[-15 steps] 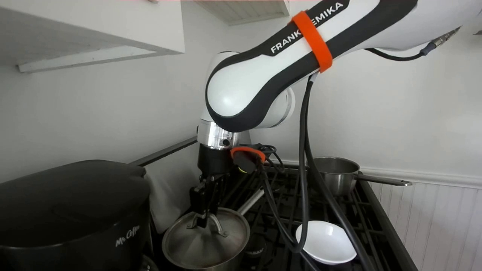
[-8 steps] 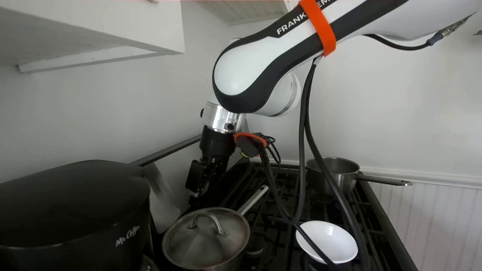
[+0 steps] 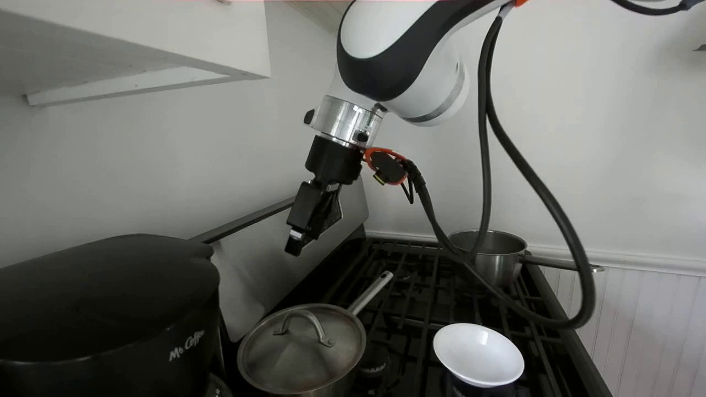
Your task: Remove the lid from the pot on the right and put it on the other pot on the left
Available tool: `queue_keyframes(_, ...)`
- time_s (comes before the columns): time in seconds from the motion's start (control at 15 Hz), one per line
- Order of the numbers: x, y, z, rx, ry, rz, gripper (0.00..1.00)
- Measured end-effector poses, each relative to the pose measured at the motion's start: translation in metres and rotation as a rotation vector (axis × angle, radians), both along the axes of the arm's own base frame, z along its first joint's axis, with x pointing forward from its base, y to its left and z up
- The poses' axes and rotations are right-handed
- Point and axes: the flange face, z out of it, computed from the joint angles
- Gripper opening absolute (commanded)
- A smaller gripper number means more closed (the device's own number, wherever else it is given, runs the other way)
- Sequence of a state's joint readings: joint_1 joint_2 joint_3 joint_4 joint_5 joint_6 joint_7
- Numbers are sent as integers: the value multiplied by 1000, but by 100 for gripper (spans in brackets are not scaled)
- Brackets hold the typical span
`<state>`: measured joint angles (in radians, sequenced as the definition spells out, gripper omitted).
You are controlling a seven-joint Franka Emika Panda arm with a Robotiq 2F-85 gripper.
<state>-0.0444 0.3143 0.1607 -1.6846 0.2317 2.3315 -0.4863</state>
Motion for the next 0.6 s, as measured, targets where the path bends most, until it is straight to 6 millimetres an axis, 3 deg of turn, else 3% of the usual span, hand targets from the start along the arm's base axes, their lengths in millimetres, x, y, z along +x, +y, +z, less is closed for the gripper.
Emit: queue_keyframes(0.6, -49, -21, 34, 35, 64, 78, 100)
